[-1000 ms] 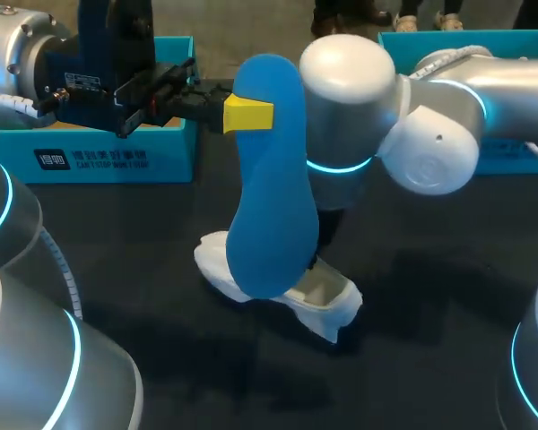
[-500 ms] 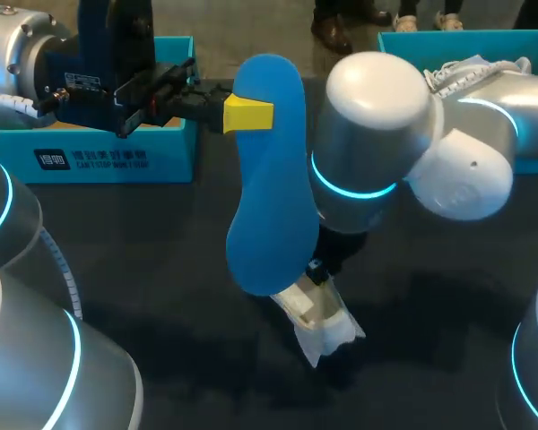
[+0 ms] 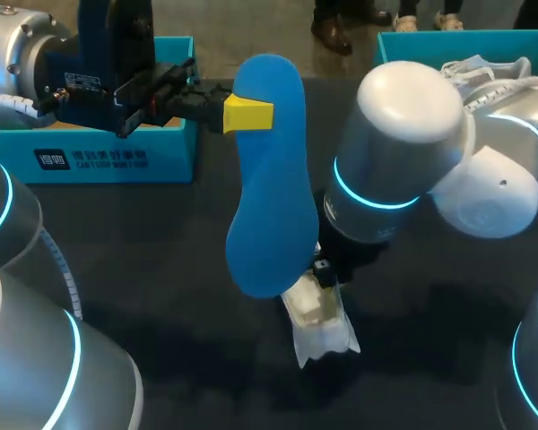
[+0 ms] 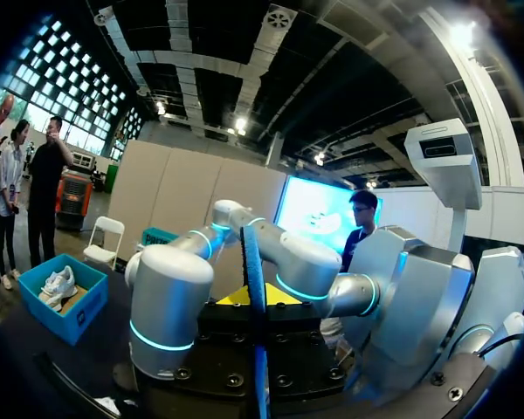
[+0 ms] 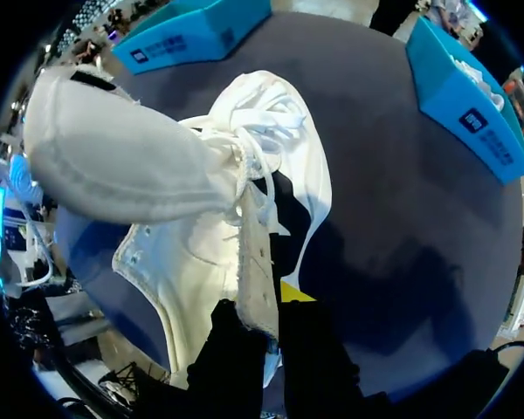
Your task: Take the shoe out of the shoebox, open the shoe tongue, remove and reinsert the insole, then place the shoe into the shoebox
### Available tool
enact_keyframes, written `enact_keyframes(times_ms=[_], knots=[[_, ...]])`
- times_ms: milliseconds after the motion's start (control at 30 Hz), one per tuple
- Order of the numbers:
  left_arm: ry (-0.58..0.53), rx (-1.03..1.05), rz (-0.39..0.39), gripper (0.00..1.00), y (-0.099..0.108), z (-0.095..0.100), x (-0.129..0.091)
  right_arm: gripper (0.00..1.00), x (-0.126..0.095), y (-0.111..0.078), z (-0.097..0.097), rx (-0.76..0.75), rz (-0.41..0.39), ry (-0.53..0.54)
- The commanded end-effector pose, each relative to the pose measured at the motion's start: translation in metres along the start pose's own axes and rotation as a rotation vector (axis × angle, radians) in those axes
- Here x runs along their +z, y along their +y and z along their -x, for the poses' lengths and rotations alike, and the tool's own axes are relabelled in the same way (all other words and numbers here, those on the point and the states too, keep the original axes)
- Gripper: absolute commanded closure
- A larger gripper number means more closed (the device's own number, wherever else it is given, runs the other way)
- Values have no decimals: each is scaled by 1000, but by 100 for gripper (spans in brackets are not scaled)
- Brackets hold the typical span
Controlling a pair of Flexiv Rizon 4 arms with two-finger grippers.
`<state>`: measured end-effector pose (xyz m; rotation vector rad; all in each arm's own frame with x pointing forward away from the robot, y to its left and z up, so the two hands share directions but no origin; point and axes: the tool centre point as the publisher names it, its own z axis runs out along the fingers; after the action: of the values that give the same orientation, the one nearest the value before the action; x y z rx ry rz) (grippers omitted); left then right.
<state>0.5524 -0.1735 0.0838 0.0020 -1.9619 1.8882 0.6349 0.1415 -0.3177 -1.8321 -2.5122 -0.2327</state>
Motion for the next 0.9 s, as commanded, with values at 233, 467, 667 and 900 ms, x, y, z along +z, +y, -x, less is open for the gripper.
enact_keyframes(times_ms=[233, 467, 667, 900], knots=[[2, 0, 3, 100, -1, 1, 1, 100, 13, 0, 10, 88, -20, 43], [2, 0, 3, 100, -1, 1, 1, 100, 21, -8, 14, 162, -22, 59], [2, 0, 3, 100, -1, 1, 1, 100, 38, -12, 17, 171, -19, 94], [2, 0, 3, 100, -1, 1, 1, 100, 53, -10, 22, 145, -13, 136]])
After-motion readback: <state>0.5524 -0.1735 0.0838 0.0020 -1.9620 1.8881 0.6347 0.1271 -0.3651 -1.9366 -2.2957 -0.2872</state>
